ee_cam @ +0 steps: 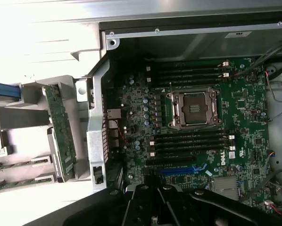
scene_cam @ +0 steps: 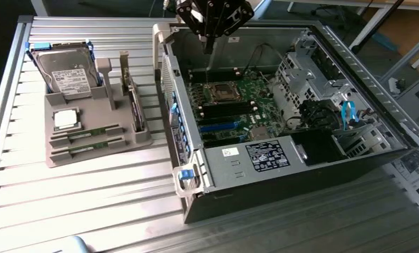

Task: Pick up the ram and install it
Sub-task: 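Reach for the ram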

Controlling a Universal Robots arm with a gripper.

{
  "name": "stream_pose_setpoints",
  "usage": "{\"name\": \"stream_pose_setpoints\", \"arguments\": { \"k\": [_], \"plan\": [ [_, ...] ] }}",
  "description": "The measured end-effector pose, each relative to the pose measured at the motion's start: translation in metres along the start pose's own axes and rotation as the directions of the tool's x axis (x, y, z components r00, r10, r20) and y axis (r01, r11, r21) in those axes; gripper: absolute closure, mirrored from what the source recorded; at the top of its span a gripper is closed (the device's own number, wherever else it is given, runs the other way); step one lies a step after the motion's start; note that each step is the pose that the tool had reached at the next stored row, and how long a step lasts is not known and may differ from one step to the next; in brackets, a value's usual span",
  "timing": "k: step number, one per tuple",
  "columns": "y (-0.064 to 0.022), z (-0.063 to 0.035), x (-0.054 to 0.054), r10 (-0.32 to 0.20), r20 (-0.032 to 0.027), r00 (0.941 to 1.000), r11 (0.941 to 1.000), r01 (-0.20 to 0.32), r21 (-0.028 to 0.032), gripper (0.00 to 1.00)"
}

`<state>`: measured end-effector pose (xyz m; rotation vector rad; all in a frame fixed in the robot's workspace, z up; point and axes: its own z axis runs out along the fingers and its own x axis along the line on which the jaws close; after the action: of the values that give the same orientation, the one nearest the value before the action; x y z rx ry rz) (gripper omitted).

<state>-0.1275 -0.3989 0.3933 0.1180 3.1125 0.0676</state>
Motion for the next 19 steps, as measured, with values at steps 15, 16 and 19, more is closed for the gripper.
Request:
{"name": "stream_pose_setpoints", "arguments": {
  "k": [15,16,19],
  "plan": [
    [-0.0008,-0.0003,0.01,0.0,0.0,1.0,1.0,0.0,0.0,0.89],
    [-0.0008,-0.0003,0.011,0.0,0.0,1.0,1.0,0.0,0.0,0.89],
    [-0.0009,-0.0004,0.013,0.0,0.0,1.0,1.0,0.0,0.0,0.89]
  ]
}}
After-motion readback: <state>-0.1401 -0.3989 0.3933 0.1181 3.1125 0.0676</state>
